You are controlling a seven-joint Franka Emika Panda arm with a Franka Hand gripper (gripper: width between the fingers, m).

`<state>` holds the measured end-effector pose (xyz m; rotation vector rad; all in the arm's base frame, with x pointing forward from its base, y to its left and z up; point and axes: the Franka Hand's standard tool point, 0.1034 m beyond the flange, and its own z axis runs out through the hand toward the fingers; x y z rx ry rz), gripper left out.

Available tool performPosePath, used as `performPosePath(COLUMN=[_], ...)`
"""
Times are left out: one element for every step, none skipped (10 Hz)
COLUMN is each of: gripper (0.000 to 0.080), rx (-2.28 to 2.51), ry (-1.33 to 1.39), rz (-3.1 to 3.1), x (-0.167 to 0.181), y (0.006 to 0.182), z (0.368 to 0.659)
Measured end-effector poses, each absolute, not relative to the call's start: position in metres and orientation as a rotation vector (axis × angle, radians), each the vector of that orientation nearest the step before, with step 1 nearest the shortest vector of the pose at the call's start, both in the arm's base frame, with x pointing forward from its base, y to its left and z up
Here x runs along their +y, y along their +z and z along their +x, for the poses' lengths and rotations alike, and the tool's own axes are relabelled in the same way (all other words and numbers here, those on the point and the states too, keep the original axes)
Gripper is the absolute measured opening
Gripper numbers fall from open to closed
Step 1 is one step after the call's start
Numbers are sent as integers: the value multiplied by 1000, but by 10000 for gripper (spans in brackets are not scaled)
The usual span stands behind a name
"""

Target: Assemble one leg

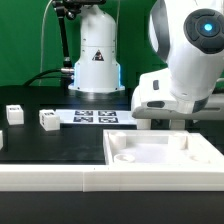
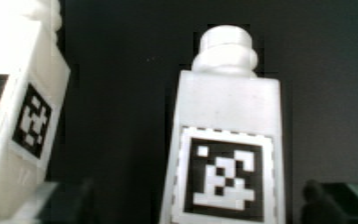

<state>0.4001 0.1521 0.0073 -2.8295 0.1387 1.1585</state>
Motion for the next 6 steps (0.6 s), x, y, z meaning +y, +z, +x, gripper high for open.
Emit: performPosePath(gripper=[393,393,290,290,290,290], rx=[139,139,139,139,139,139], ry=[1158,1158,1159,1159,1159,1159], rz=[-2829,-2829,-2829,-2829,-2829,-2829], x=[152,152,152,152,152,152], y=[7,7,7,7,7,7], z=[400,400,400,400,400,400])
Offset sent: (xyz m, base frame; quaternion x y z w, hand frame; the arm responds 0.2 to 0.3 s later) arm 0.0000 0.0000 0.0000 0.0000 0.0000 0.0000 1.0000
